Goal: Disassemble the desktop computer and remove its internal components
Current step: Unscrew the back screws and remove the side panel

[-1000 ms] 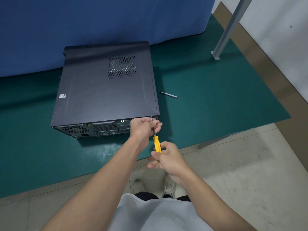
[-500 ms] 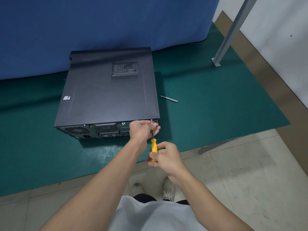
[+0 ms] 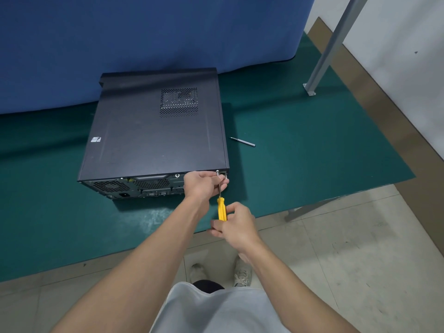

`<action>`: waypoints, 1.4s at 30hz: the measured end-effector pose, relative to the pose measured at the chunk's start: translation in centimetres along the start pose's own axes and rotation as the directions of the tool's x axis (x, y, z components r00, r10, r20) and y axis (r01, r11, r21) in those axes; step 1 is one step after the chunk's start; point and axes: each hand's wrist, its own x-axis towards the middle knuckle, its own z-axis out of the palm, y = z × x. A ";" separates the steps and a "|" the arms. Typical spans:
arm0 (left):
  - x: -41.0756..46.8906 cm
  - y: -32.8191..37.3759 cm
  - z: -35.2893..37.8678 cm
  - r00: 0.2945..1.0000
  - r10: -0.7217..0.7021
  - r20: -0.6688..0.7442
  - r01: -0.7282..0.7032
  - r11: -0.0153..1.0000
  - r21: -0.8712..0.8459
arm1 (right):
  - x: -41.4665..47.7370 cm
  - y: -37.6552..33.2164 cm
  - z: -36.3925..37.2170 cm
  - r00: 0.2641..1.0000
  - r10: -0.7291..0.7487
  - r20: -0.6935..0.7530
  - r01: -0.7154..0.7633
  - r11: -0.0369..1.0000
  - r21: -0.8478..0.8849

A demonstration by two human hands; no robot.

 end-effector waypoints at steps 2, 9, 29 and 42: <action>0.0 0.1 0.2 1.000 -0.017 0.006 0.017 0.999 -0.043 | 0.1 0.2 -0.1 0.998 0.025 0.055 -0.030 0.994 0.104; -0.4 -0.2 0.1 0.995 -0.032 0.095 0.049 0.983 -0.178 | -0.1 -0.2 -0.9 0.982 0.016 0.190 -0.069 0.958 0.277; -0.4 0.0 0.1 0.998 -0.018 0.054 0.025 0.992 -0.126 | 0.1 -0.9 -1.7 0.954 0.048 0.295 -0.147 0.934 0.326; -0.3 0.0 0.2 0.996 -0.043 0.073 0.054 0.988 -0.147 | 0.5 -0.3 -1.5 0.954 0.052 0.295 -0.149 0.937 0.315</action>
